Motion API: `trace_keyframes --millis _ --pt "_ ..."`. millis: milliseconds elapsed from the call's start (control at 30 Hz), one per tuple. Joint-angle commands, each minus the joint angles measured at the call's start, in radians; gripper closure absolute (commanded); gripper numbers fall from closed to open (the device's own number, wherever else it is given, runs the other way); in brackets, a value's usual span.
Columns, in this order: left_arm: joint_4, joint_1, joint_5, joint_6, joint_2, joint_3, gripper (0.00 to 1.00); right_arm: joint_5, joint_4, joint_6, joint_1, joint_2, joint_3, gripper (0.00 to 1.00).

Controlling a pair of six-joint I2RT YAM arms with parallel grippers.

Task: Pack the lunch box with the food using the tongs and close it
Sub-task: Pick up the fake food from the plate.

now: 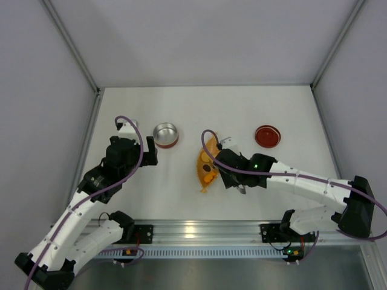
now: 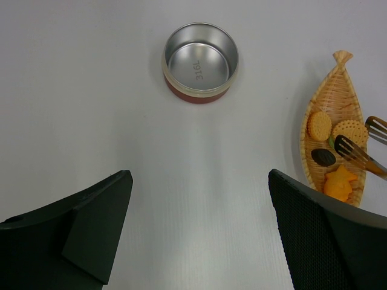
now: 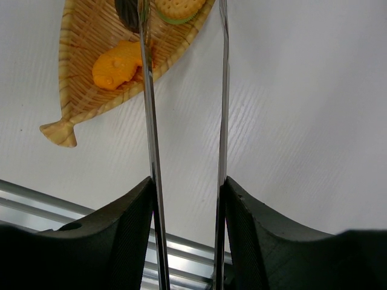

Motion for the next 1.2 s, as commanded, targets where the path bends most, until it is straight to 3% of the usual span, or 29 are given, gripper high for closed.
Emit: trace_keyframes --millis 0,467,933,1167 --pt "0.016 0.002 -0.004 -0.001 -0.022 -0.003 0.01 0.035 0.027 0.009 0.025 0.008 0.026 0.53" --pt "0.016 0.004 -0.004 -0.001 -0.024 -0.004 0.01 0.041 0.010 0.006 0.036 0.006 0.072 0.66" --pt "0.016 0.002 -0.002 -0.001 -0.022 -0.004 0.01 0.056 -0.035 -0.005 0.047 -0.015 0.157 0.69" --pt "0.016 0.002 0.001 -0.003 -0.018 -0.004 0.01 0.056 -0.004 -0.043 0.047 0.071 0.305 0.68"
